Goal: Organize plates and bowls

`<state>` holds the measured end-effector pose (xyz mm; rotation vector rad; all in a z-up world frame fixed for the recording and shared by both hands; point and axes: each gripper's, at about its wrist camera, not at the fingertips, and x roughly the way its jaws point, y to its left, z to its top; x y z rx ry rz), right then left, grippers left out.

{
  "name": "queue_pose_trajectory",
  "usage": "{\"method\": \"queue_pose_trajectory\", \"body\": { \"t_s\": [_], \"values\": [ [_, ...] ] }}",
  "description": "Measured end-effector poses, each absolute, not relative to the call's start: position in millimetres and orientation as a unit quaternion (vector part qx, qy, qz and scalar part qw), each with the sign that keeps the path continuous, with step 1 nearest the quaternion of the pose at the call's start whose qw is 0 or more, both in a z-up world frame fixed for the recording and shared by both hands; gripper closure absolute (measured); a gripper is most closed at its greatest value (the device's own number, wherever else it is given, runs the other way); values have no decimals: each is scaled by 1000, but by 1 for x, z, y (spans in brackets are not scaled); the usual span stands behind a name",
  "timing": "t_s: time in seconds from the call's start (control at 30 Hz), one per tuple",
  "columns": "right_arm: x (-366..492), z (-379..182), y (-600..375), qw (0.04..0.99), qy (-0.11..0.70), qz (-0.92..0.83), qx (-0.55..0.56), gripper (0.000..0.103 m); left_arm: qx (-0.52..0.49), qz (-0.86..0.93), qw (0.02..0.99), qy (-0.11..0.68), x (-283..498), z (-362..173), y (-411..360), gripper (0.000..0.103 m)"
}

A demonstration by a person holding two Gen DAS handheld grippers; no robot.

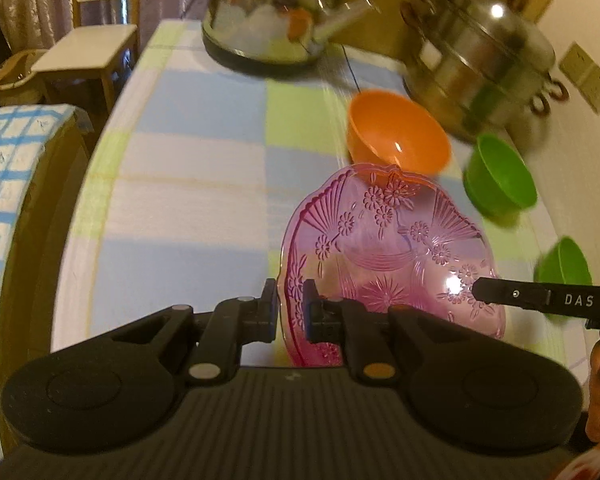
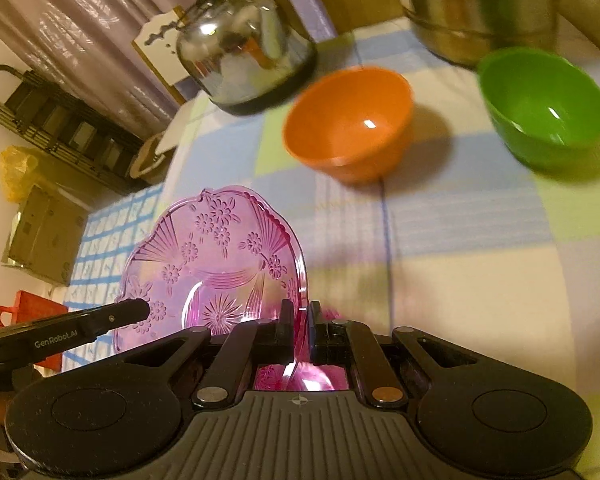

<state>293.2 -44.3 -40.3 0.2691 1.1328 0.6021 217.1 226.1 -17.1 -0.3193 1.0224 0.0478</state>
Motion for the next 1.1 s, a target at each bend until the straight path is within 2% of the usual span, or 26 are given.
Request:
{"method": "queue_pose_trajectory", "body": {
  "t_s": [0.23, 0.57, 1.1],
  "values": [
    [268, -63, -70, 786, 546, 258, 133, 97, -137, 13, 851, 507, 200, -42, 198, 92],
    [257, -83, -72, 783, 558, 249, 115, 97, -136, 13, 841, 523, 194, -68, 196, 91],
    [253, -86, -62, 789, 554, 253, 84, 95, -98, 16, 844, 527, 193, -72, 187, 89]
  ]
}}
